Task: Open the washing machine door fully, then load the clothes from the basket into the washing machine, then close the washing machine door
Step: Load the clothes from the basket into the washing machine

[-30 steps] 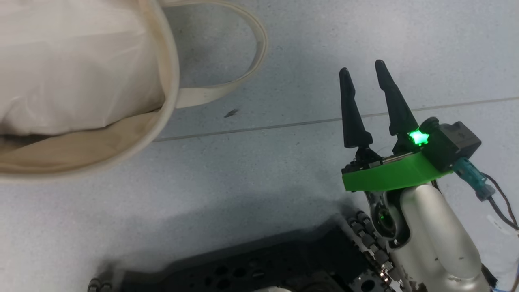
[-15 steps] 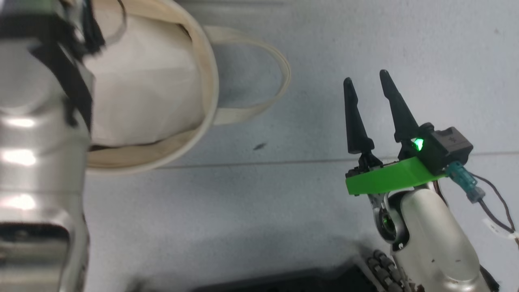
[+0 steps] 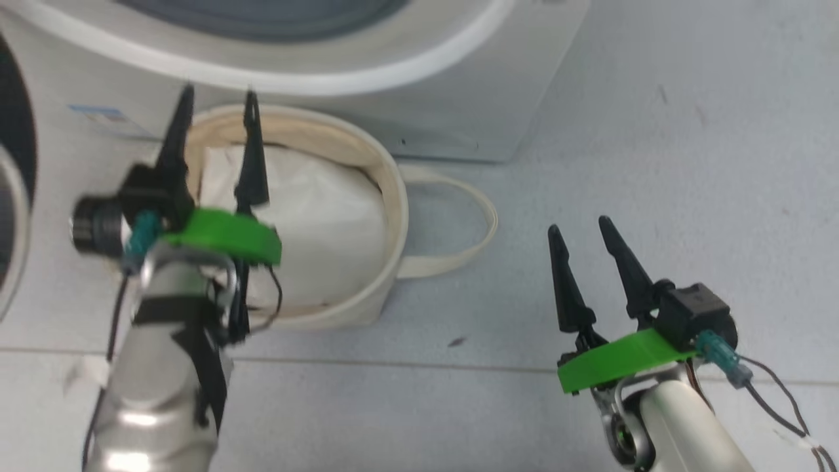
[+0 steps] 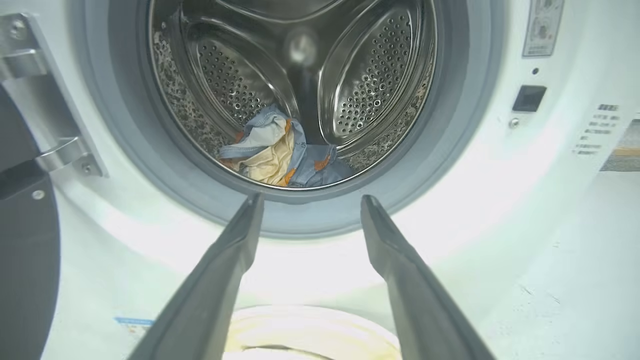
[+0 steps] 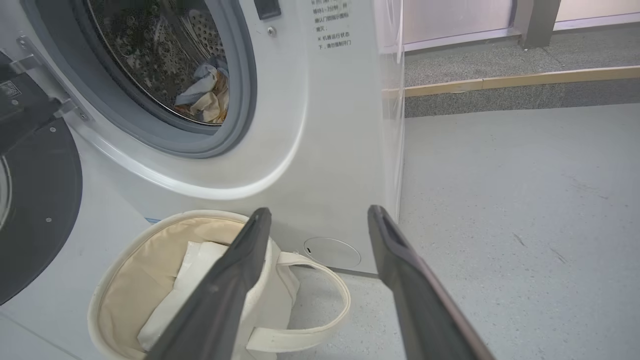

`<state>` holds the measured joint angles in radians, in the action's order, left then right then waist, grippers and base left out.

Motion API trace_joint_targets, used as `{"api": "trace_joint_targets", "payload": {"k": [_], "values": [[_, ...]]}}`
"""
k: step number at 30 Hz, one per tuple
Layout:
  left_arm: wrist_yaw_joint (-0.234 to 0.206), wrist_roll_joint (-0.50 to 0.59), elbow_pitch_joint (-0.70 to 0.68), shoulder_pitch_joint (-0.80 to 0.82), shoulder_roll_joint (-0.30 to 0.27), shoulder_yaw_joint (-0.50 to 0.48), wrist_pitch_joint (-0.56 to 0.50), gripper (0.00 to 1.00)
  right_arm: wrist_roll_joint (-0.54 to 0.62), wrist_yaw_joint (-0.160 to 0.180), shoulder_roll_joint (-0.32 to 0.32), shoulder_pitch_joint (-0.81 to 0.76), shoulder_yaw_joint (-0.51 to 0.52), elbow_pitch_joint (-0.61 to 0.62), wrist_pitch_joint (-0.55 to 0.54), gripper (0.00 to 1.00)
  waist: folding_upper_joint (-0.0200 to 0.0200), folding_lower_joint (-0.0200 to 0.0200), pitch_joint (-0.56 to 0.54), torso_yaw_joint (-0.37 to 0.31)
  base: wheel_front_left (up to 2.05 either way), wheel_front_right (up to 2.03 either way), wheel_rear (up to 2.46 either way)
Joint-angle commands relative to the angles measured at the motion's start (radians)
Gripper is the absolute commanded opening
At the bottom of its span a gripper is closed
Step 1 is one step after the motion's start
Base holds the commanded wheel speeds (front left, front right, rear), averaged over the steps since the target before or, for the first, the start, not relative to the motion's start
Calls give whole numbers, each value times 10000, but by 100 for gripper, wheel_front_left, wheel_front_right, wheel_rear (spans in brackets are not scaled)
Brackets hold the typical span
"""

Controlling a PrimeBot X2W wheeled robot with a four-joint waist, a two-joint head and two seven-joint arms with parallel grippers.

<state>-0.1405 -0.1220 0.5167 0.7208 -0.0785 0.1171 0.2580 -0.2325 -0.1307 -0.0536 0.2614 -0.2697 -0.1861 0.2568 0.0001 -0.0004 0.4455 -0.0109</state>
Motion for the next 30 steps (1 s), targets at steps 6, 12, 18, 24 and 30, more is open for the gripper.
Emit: {"api": "trace_joint_targets", "payload": {"k": [6, 12, 18, 24, 30], "values": [[-51, 91, -1207, -2160, 8, -385, 37, 100, -206, 0, 34, -796, -53, 160, 49, 100, -1, 4, -2095, 397, 0, 0, 0], [40, 0, -2193, -4177, 195, -370, 37, 100, -371, 0, 34, -1418, 247, 218, 49, 100, -1, 4, -3037, 489, 0, 0, 0], [-133, -107, -2803, -5788, 266, -352, 37, 100, -585, 0, 34, -1996, 464, 289, 49, 100, -1, 4, -3872, 499, 0, 0, 0], [19, 87, -3071, -6637, 279, -191, 37, 100, -606, 0, 34, -2421, 658, 199, 49, 100, -1, 4, -4310, 541, 0, 0, 0], [36, 92, -3201, -6797, 281, -153, 37, 100, -558, 0, 34, -2426, 652, 137, 49, 100, -1, 4, -4391, 490, 0, 0, 0]]}}
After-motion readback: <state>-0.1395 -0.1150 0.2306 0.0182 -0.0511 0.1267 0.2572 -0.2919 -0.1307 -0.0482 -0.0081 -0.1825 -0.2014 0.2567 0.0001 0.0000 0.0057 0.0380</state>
